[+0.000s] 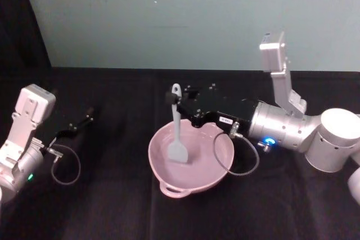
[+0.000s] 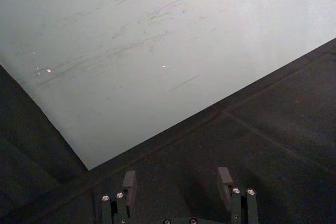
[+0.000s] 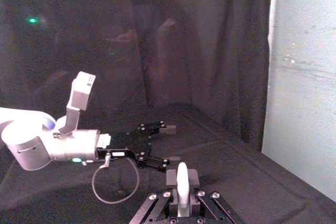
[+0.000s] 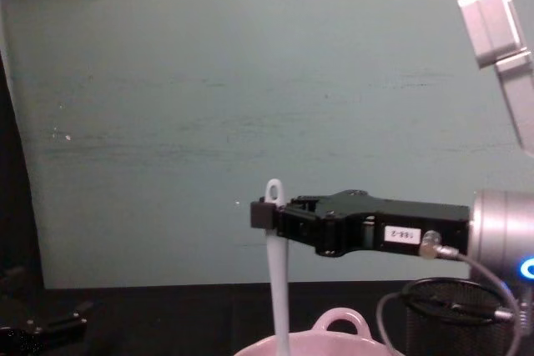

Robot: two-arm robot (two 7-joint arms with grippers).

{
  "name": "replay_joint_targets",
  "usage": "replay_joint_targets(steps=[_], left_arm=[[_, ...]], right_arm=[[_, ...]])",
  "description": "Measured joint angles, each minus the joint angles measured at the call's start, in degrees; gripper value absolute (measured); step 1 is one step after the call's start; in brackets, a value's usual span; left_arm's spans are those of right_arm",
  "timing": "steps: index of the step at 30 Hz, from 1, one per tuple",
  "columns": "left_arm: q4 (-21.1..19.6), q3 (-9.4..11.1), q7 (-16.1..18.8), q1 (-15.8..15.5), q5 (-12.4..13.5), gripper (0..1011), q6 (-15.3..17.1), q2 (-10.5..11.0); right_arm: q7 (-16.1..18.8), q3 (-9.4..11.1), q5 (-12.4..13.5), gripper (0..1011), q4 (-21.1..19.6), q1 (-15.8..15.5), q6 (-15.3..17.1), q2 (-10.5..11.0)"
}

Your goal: Use the one hand to pick up the spoon and stir the clear water in the bowl.

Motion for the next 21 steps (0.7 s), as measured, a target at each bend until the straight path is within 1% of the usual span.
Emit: replay_joint_targets(steps=[4,6,10,11,15,21], left_arm=[[0.0,0.0,0.0,0.0,0.0,1005,0.0,0.0],[0.0,0.0,0.0,0.0,0.0,1005,0.0,0.0],[0.0,0.0,0.0,0.0,0.0,1005,0.0,0.0],[0.0,0.0,0.0,0.0,0.0,1005,0.0,0.0],[0.0,0.0,0.0,0.0,0.0,1005,0.0,0.0],[0.0,0.0,0.0,0.0,0.0,1005,0.0,0.0]], right_arm=[[0.1,-0.8,-1.3,119,1.6,0.9,-0.8,-1.4],[0.1,-1.3,-2.9,119,3.4,1.9,-1.9,-2.7],[-0.7,-1.4,-4.5,119,5.1,2.7,-3.3,-3.8],[-1.3,-1.3,-5.1,119,5.8,2.9,-4.1,-4.3],[-2.6,-0.3,-6.2,119,6.7,2.9,-5.5,-4.8],[-4.0,1.4,-7.0,119,5.7,1.6,-6.6,-4.4]])
